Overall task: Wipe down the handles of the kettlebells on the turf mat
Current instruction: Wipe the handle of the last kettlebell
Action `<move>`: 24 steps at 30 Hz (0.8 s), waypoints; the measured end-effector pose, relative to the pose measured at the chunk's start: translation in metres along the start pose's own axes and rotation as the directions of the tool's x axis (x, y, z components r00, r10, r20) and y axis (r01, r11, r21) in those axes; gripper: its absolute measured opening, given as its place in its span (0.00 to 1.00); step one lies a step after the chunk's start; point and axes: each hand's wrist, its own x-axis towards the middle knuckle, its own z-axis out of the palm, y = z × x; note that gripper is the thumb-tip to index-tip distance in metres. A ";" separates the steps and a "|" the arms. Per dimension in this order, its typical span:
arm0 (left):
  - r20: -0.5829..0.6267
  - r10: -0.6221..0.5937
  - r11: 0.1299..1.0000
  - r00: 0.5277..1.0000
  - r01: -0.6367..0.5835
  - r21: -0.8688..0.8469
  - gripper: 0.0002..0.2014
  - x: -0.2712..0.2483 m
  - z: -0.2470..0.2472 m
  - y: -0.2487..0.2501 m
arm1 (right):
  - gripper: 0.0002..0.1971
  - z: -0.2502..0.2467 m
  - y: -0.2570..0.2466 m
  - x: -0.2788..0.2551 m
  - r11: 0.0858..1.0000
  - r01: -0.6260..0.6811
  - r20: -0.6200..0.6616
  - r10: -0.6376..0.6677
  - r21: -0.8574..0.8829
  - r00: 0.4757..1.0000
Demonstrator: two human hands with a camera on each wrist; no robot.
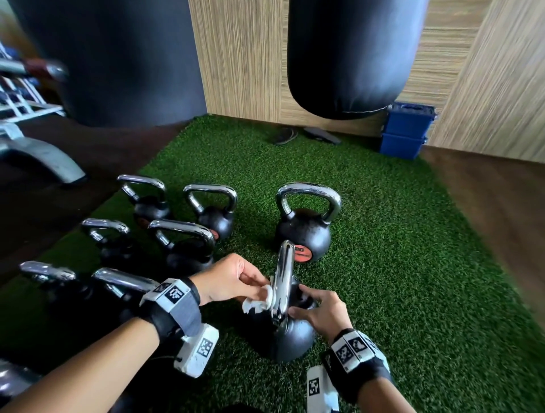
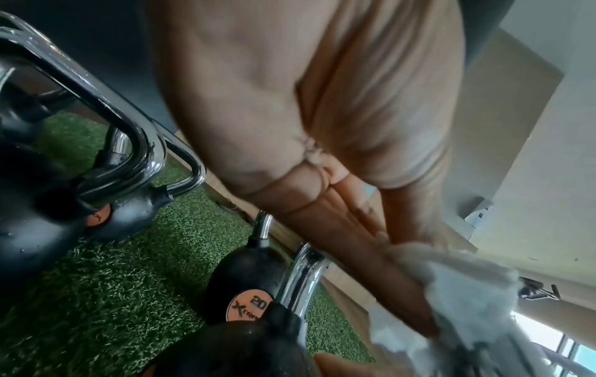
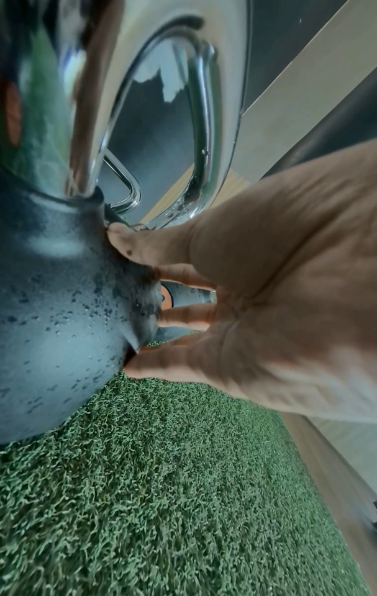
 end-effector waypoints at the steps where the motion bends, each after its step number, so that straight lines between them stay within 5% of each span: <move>1: -0.018 0.020 1.000 1.000 -0.020 0.002 0.08 -0.002 0.002 -0.003 | 0.40 0.000 0.000 0.001 1.000 0.000 0.002 0.000 0.007 1.000; 5: 0.079 0.010 0.998 0.997 -0.015 0.055 0.12 -0.012 0.013 -0.016 | 0.40 -0.001 0.000 0.001 0.999 0.002 -0.015 -0.003 -0.051 1.000; 14: -0.013 -0.009 0.944 1.000 0.013 0.329 0.12 -0.017 0.029 -0.032 | 0.38 -0.001 -0.002 0.001 0.997 0.019 -0.010 -0.020 -0.081 1.000; 18: 0.006 -0.050 0.927 0.999 0.044 0.373 0.09 -0.014 0.025 -0.033 | 0.25 -0.001 -0.014 -0.001 0.977 0.076 -0.042 -0.086 -0.200 0.995; 20: -0.021 -0.033 0.954 0.999 0.038 0.299 0.11 -0.011 0.010 -0.024 | 0.18 -0.005 -0.032 -0.004 0.959 0.187 -0.229 -0.235 -0.212 0.945; 21: -0.081 -0.005 0.973 0.997 0.024 0.228 0.10 -0.008 0.002 -0.017 | 0.15 -0.009 -0.044 -0.006 0.930 0.276 -0.327 -0.346 -0.241 0.879; 22: -0.160 0.019 0.991 0.987 0.003 0.136 0.10 -0.007 -0.004 -0.010 | 0.12 -0.013 -0.058 -0.007 0.900 0.370 -0.376 -0.433 -0.231 0.819; 24: -0.274 0.026 0.994 0.961 -0.053 -0.093 0.13 -0.005 -0.013 0.005 | 0.10 -0.017 -0.087 -0.012 0.854 0.516 -0.344 -0.506 -0.068 0.791</move>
